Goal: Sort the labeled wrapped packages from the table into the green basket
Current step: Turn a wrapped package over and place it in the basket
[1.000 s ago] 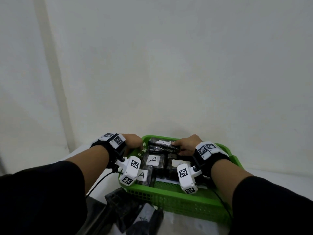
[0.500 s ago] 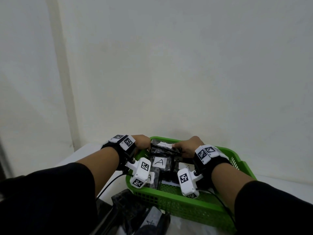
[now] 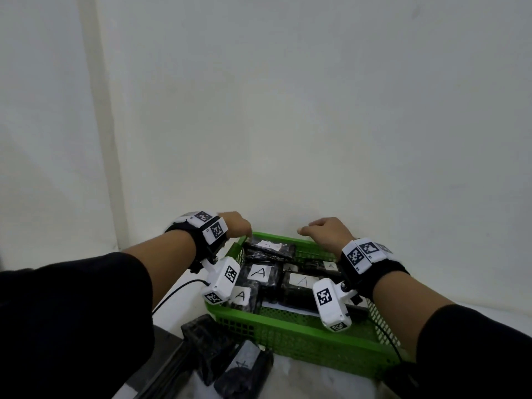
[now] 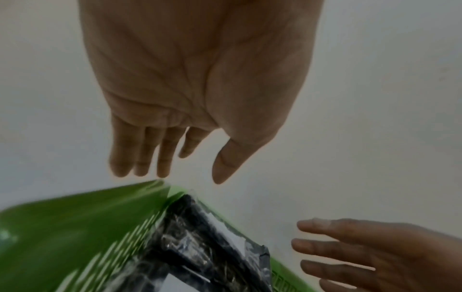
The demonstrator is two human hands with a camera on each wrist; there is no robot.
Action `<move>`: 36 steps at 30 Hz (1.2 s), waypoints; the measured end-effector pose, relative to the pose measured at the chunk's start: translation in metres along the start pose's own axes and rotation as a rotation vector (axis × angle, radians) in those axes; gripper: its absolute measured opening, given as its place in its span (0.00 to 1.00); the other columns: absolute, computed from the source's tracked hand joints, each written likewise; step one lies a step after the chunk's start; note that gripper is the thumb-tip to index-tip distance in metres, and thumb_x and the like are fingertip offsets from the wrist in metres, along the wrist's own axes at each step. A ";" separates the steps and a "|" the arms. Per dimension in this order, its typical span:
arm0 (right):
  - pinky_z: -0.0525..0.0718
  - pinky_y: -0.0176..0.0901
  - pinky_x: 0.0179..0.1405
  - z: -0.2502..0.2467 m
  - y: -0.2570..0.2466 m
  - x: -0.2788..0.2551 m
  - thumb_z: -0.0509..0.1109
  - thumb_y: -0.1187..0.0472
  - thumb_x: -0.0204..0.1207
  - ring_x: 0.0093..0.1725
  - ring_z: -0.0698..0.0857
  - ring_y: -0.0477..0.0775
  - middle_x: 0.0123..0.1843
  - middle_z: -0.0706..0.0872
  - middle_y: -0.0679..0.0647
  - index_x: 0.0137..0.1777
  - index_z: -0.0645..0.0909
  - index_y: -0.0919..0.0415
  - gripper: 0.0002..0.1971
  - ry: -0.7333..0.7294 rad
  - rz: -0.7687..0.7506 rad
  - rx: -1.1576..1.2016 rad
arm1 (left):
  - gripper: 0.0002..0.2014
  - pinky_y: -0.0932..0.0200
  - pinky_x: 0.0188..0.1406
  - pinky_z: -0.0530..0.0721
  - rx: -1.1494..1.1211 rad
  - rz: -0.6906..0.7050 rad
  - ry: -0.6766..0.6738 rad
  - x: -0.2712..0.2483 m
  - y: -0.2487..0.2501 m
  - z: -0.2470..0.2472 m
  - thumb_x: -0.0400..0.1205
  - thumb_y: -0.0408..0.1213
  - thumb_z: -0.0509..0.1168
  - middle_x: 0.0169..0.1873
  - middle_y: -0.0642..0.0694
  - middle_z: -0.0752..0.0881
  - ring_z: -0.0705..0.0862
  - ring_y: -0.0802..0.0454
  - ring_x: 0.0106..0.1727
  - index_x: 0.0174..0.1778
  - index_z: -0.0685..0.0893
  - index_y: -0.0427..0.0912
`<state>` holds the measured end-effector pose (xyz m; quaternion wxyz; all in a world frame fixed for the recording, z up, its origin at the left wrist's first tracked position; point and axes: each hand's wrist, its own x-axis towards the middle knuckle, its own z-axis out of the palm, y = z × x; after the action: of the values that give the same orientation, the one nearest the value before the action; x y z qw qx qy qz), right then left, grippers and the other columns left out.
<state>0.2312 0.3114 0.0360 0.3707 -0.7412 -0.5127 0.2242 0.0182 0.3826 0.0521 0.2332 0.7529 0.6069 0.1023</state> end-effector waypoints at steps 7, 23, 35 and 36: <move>0.75 0.56 0.81 -0.044 -0.006 -0.050 0.77 0.43 0.80 0.82 0.76 0.61 0.86 0.74 0.58 0.88 0.67 0.57 0.40 -0.105 -0.061 -0.105 | 0.34 0.53 0.81 0.69 0.197 0.289 0.112 -0.042 0.023 -0.010 0.90 0.47 0.63 0.85 0.41 0.71 0.70 0.43 0.84 0.89 0.60 0.37; 0.67 0.52 0.83 -0.143 0.094 -0.181 0.80 0.46 0.78 0.90 0.63 0.55 0.93 0.62 0.54 0.92 0.58 0.47 0.47 -0.096 -0.069 -0.145 | 0.36 0.54 0.82 0.68 0.253 0.767 -0.016 -0.180 0.110 0.103 0.87 0.54 0.66 0.86 0.44 0.70 0.70 0.46 0.84 0.89 0.64 0.43; 0.80 0.32 0.48 -0.162 0.156 -0.213 0.79 0.61 0.77 0.63 0.82 0.52 0.78 0.80 0.53 0.90 0.63 0.47 0.43 -0.217 0.028 -0.326 | 0.35 0.53 0.79 0.70 0.401 0.856 -0.085 -0.222 0.158 0.170 0.87 0.46 0.67 0.82 0.43 0.71 0.72 0.46 0.81 0.88 0.64 0.39; 0.79 0.34 0.49 -0.163 0.159 -0.210 0.81 0.60 0.77 0.65 0.81 0.52 0.80 0.79 0.53 0.90 0.62 0.48 0.44 -0.219 0.038 -0.348 | 0.33 0.52 0.79 0.72 0.421 0.859 -0.075 -0.221 0.164 0.174 0.87 0.45 0.67 0.80 0.42 0.73 0.73 0.45 0.80 0.87 0.66 0.39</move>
<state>0.3631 0.0329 0.0035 0.1746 -0.7748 -0.5669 0.2186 0.1827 0.1051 0.0075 0.0340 0.9696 0.2394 0.0374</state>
